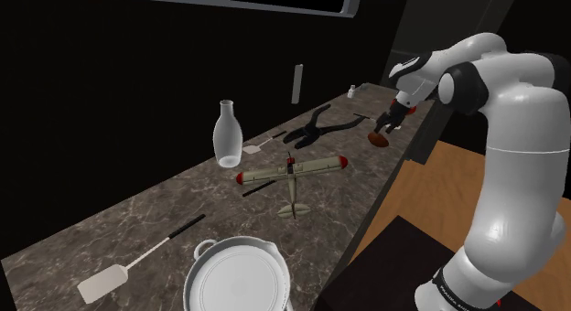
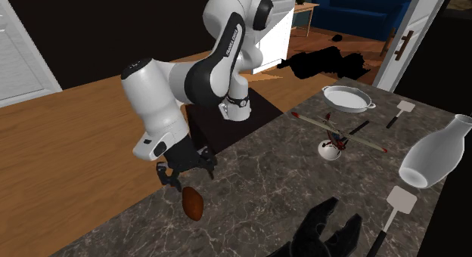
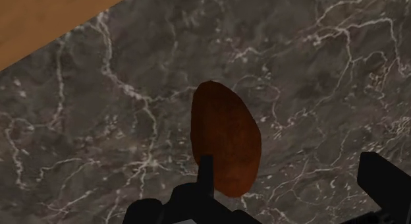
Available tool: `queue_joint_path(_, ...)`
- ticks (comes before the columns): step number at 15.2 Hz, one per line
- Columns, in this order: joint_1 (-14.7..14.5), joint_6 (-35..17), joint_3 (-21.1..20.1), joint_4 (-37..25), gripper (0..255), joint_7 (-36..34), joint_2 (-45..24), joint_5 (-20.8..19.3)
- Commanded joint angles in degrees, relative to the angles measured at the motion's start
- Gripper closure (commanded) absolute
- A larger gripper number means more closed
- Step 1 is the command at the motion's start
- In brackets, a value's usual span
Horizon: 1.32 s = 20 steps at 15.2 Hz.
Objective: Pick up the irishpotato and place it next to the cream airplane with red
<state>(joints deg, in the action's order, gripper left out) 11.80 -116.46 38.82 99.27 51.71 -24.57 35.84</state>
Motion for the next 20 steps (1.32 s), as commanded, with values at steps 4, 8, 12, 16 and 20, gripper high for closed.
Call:
queue_joint_path(4,5.14,2.08,-2.01,-7.98,0,2.16,-7.80,3.94)
queue_joint_path(8,5.08,0.12,-2.83,-7.27,0,2.78,-9.24,5.11)
queue_joint_path(12,5.08,-1.10,-3.39,-6.93,0,3.18,-10.24,5.90)
queue_joint_path(16,5.08,-1.10,-3.39,-6.93,0,3.18,-10.24,5.90)
queue_joint_path(20,5.08,-1.10,-3.39,-6.93,255,3.18,-10.24,5.89)
